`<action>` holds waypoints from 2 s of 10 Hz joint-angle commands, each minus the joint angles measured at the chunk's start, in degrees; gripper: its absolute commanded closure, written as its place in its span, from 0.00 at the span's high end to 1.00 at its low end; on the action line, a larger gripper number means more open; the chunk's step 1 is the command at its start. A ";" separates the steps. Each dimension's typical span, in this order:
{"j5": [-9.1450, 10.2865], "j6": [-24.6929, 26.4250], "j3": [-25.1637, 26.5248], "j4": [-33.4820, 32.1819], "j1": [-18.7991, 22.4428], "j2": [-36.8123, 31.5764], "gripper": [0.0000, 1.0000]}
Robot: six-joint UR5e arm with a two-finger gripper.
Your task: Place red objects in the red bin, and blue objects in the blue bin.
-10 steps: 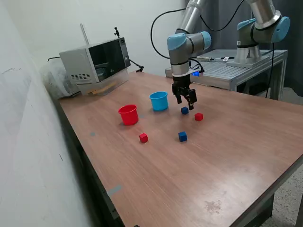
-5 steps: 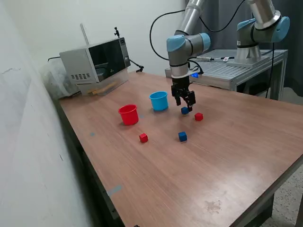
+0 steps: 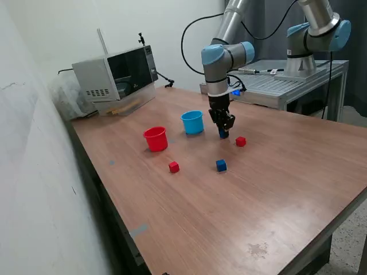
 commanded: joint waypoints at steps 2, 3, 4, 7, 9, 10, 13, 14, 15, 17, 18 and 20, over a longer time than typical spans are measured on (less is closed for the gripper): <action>-0.09 -4.54 -0.31 2.41 0.67 -6.10 0.00; -0.09 -4.54 -0.92 5.13 0.94 -10.59 0.00; -0.09 -4.63 -1.54 6.89 0.85 -13.86 0.00; -0.18 -4.63 -2.86 7.97 -1.59 -14.60 0.00; -0.09 -4.63 -4.17 7.97 -6.86 -12.32 0.00; -0.17 -4.63 -4.44 7.79 -8.97 -10.57 0.00; -0.18 -4.63 -5.15 7.62 -11.01 -7.65 0.00; -0.18 -4.63 -5.50 7.62 -11.10 -7.30 0.00; -0.18 -4.72 -5.67 7.62 -11.19 -7.30 0.00; -0.17 -4.63 -5.50 7.62 -11.98 -7.30 0.00; -0.18 -4.63 -5.33 7.62 -11.98 -7.30 0.00; -0.09 -4.72 -5.32 7.62 -11.98 -7.38 1.00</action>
